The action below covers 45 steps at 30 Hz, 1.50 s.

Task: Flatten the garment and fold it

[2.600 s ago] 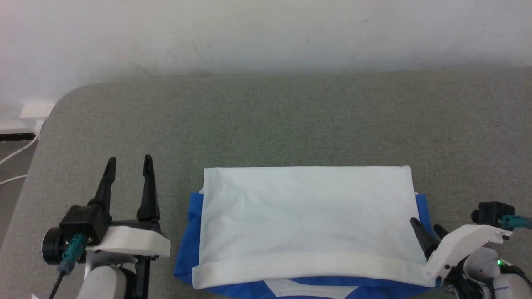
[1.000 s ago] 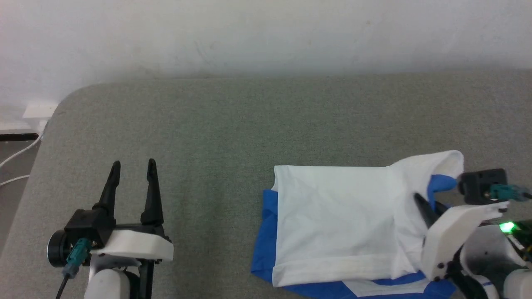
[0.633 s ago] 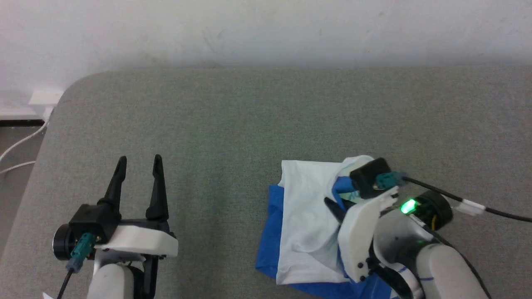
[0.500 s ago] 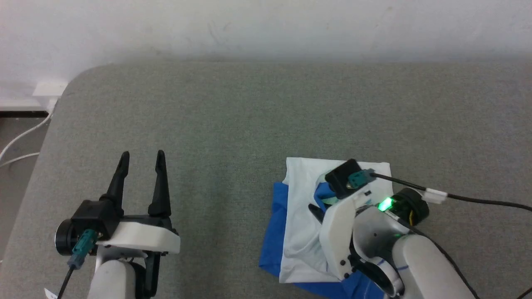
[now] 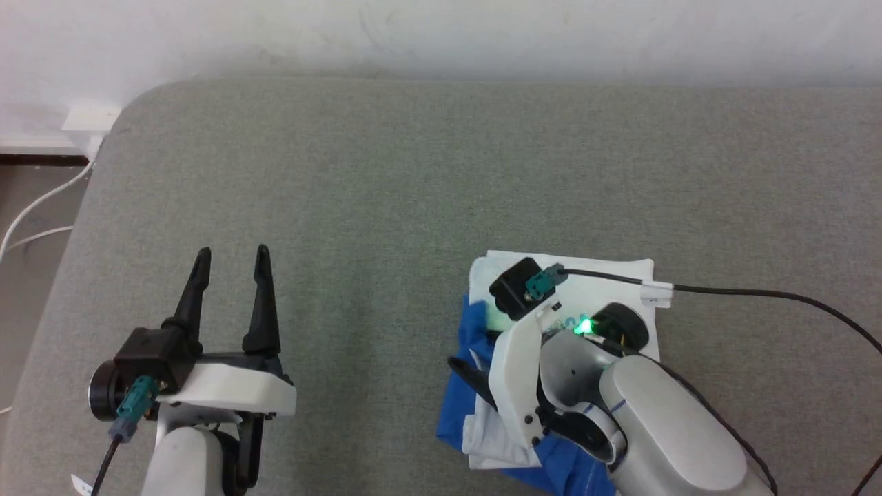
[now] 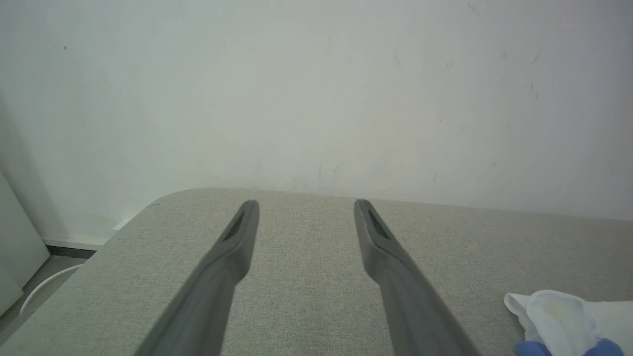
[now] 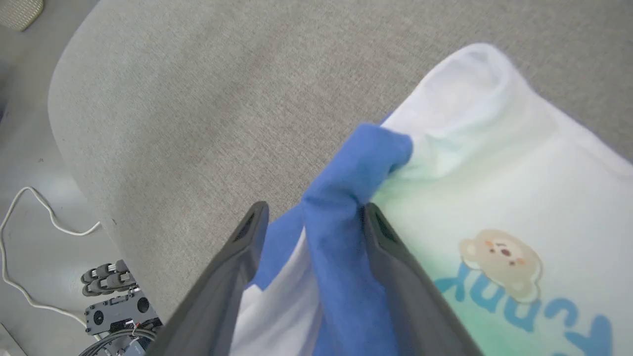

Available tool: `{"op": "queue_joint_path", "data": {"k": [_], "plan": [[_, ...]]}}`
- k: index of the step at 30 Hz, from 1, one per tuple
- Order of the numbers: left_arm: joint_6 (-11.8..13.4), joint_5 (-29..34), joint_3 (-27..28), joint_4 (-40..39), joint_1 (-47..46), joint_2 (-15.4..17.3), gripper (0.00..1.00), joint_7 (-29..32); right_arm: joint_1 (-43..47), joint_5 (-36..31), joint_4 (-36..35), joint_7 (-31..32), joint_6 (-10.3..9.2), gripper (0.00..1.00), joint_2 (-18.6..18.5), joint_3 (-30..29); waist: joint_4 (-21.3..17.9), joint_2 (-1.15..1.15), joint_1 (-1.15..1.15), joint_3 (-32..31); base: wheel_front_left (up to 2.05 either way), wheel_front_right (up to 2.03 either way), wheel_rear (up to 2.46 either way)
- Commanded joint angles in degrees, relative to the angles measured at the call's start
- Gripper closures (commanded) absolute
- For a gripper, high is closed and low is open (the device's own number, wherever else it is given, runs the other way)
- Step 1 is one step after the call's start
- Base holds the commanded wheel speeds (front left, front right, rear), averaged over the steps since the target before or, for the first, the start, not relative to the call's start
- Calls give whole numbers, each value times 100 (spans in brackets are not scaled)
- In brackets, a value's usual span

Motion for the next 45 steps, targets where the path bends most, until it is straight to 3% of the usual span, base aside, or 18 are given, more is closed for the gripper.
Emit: {"op": "queue_joint_path", "data": {"k": [1,8,12,16,20,23,29,41,43,45], "plan": [[-19,-4,22,13,-105,-25,0,-33,-115,103,-61,-164,-5,0,8,2,-46,0,-1,-42,0,0,0],[-19,30,46,-29,-19,-27,0,-33,2,671,-1018,-2128,-5,0,8,-477,-231,0,-1,-230,0,0,0],[-17,41,74,-66,59,-28,0,-33,464,553,-1476,-3146,-5,0,8,-1240,-350,0,-1,-352,0,0,0],[-19,39,96,-91,135,-28,0,-33,1159,398,-1713,-3591,-5,0,8,-2133,-454,0,-1,-455,0,0,0],[-19,36,115,-116,182,-28,0,-33,1770,366,-1624,-3592,-5,0,8,-2870,-535,0,-1,-492,0,0,0],[-14,33,89,-133,202,-29,0,-33,2052,513,-1375,-3330,-5,0,8,-3092,-562,0,-1,-497,0,0,0],[-25,51,57,-122,192,-29,0,-33,2243,902,-814,-2447,-5,0,8,-2991,-541,0,-1,-471,0,0,0],[-41,7,-20,-51,185,-29,0,-33,1738,1698,343,-1691,-5,0,8,-2592,-357,0,-1,-433,0,0,0],[-40,-2,-32,-37,185,-29,0,-33,1635,1686,540,-1623,-5,59,8,-2559,-338,0,-1,-441,0,0,0],[-38,-5,-35,-27,191,-29,0,-33,1541,1641,663,-1593,-5,100,8,-2555,-333,0,-1,-451,0,0,0]]}}
